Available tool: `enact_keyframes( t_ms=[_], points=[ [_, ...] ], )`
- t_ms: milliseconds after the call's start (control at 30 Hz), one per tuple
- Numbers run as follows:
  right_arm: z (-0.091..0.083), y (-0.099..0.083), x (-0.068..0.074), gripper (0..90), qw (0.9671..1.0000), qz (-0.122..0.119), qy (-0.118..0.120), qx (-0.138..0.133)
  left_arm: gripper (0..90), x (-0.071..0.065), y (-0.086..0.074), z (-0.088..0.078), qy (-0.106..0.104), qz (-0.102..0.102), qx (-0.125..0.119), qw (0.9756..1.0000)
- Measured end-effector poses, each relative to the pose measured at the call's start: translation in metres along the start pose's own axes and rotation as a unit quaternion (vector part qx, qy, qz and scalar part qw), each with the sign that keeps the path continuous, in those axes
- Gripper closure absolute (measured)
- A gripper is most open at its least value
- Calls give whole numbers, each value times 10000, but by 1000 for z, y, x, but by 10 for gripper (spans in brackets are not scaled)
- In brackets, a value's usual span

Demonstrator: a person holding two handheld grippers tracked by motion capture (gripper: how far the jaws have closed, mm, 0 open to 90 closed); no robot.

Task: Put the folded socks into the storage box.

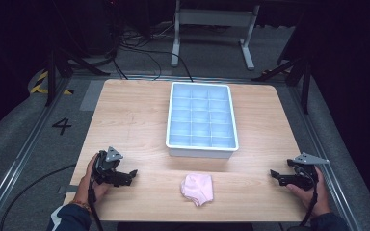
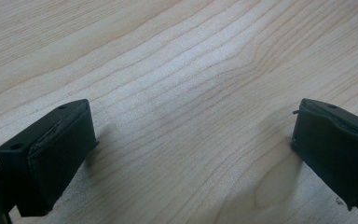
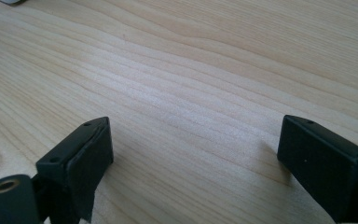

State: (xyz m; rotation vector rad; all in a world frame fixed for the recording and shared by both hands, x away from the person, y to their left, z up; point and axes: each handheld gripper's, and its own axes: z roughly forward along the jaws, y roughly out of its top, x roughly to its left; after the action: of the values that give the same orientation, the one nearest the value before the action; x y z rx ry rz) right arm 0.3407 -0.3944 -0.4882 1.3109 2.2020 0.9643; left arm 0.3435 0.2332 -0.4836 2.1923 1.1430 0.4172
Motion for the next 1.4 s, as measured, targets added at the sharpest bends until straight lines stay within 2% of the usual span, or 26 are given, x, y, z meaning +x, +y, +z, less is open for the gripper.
enact_keyframes(
  t_ms=[133, 200, 267, 400, 833, 1000, 1167, 1267, 1400],
  points=[
    [0, 0, 0, 104, 10000, 8, 0, -3, 0, 1, -1, -1, 9, 33, -4, 10000],
    [0, 0, 0, 104, 10000, 8, 0, -3, 0, -1, -3, -2, 2, -22, -16, 10000],
    [0, 0, 0, 103, 10000, 17, -15, -2, 0, 0, -4, -4, 31, 51, 10, 10000],
    [0, 0, 1, 103, 10000, 43, -43, 3, 0, -2, -7, -6, -56, 42, -17, 10000],
    [-1, 1, 2, 122, 10000, 41, -48, 33, 0, -1, -7, -6, -48, 66, -21, 10000],
    [-1, 1, 5, 171, 10000, -42, 88, -14, 0, -1, -7, -6, -55, 75, -21, 10000],
    [-1, 7, 15, 180, 9991, -254, 343, -51, 0, -1, -7, -6, -64, 95, -10, 9999],
    [-1, 11, 21, 181, 9985, -379, 400, -34, 0, -1, -7, -6, -65, 80, -19, 9999],
    [-3, 20, 32, 185, 9965, -536, 632, -64, 0, -1, -7, -6, -64, 91, -12, 9999]
  ],
)
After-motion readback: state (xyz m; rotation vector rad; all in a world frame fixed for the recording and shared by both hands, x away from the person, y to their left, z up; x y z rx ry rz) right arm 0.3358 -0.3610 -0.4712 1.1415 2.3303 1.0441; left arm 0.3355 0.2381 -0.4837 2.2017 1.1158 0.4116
